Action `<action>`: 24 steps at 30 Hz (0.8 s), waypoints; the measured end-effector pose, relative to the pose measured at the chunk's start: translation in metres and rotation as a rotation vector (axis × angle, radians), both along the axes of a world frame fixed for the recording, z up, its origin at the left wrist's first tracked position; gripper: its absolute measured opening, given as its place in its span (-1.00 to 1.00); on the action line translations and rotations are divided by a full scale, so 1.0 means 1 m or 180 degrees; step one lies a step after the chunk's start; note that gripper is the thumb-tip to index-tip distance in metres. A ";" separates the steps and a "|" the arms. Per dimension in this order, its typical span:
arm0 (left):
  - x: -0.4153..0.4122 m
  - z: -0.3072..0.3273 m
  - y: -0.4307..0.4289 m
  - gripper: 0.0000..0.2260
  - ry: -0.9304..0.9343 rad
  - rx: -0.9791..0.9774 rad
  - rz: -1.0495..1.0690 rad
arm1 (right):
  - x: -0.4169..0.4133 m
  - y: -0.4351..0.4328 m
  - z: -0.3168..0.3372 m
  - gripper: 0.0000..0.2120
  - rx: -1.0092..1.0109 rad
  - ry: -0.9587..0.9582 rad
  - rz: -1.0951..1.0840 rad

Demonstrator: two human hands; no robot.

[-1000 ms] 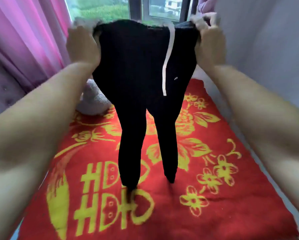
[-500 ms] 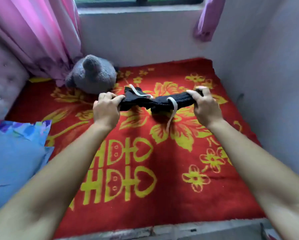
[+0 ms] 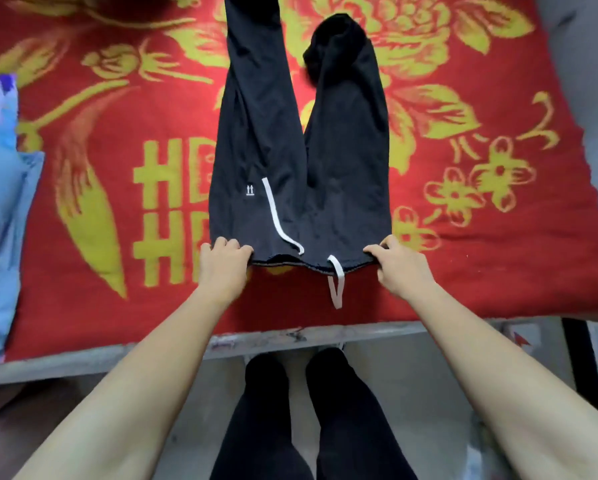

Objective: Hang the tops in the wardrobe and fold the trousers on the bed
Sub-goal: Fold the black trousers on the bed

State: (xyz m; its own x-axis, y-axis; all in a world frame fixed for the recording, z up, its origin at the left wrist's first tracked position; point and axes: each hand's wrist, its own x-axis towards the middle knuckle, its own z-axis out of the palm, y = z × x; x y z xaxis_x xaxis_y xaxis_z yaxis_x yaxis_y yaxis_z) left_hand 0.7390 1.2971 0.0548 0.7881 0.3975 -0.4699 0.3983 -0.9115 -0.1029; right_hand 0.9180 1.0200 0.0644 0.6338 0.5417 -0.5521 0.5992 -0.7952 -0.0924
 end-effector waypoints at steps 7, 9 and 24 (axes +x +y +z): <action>-0.041 -0.082 -0.038 -0.64 0.0478 -0.0094 0.0082 | -0.057 -0.024 -0.088 -0.52 -0.0355 0.0019 -0.0052; -0.050 -0.104 -0.043 -0.59 0.0647 -0.0208 0.0180 | -0.068 -0.027 -0.111 -0.49 -0.0439 0.0072 -0.0045; -0.046 -0.153 -0.052 -0.33 0.0253 -0.0563 0.0695 | -0.068 -0.037 -0.147 -0.59 0.0182 -0.0217 -0.0125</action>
State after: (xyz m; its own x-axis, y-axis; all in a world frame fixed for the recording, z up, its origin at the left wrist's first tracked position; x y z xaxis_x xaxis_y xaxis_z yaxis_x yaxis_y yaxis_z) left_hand 0.6926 1.2453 -0.0981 0.6509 0.4600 -0.6040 0.5840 -0.8117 0.0112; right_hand 0.8501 0.9825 -0.0823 0.6902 0.5450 -0.4760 0.5741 -0.8128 -0.0982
